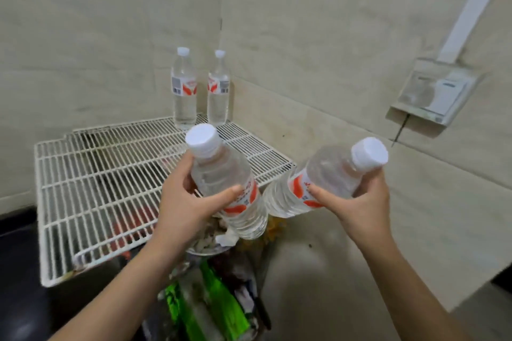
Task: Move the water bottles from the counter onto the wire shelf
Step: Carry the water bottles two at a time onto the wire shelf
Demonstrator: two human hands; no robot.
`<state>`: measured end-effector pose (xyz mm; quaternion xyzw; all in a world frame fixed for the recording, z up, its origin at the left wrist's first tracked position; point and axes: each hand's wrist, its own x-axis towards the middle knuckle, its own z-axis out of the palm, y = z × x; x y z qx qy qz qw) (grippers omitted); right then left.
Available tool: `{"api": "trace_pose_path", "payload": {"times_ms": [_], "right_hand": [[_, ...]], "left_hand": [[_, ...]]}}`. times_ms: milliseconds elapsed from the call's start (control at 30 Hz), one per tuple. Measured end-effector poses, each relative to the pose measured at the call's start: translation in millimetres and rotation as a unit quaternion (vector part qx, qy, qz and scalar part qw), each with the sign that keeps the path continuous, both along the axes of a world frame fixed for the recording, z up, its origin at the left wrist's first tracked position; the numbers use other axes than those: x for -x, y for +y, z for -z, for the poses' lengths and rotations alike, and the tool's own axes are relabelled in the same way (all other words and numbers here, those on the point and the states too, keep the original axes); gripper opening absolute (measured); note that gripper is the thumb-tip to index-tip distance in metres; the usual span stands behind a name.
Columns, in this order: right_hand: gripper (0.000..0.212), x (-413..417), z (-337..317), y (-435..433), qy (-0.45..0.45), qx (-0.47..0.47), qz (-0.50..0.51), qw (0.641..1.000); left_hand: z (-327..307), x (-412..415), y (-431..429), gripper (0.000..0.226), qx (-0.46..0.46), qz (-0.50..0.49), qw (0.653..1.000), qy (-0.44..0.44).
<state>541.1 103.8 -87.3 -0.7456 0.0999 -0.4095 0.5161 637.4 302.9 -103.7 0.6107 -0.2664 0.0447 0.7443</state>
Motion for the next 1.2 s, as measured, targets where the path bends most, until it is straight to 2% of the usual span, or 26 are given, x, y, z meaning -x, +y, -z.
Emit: {"api": "trace_pose_path", "payload": {"times_ms": [200, 300, 433, 533, 700, 833, 933, 1000, 1100, 1200], "right_hand": [[0.056, -88, -15, -36, -0.071, -0.028, -0.015, 0.997], [0.058, -140, -18, -52, -0.065, -0.023, -0.041, 0.997], [0.063, -204, -16, -67, -0.045, -0.026, -0.074, 0.996], [0.066, -247, -16, -74, -0.007, -0.007, -0.106, 0.994], [0.071, -313, -23, -77, 0.064, 0.046, -0.161, 0.984], [0.070, -362, -19, -81, 0.106, 0.077, -0.163, 0.978], [0.069, -390, -21, -87, 0.126, 0.077, -0.183, 0.972], [0.066, -404, -27, -90, 0.147, 0.074, -0.235, 0.958], [0.065, -418, -37, -89, 0.188, 0.071, -0.342, 0.918], [0.075, -428, -36, -90, 0.199, 0.055, -0.369, 0.906]], "left_hand": [[-28, -66, -20, 0.054, 0.037, -0.053, 0.998, -0.006], [-30, -91, -25, 0.059, 0.021, -0.110, 0.994, 0.000], [-32, -127, -30, 0.049, 0.004, -0.178, 0.984, 0.028], [-35, -163, -31, 0.053, -0.050, -0.198, 0.978, 0.044], [-47, -213, -46, 0.062, -0.126, -0.183, 0.973, 0.056], [-46, -253, -62, 0.069, -0.116, -0.191, 0.971, 0.090], [-44, -278, -73, 0.065, -0.119, -0.200, 0.967, 0.102], [-46, -291, -82, 0.063, -0.119, -0.198, 0.969, 0.094], [-50, -303, -92, 0.059, -0.147, -0.173, 0.971, 0.080], [-54, -316, -92, 0.061, -0.187, -0.134, 0.969, 0.084]]}}
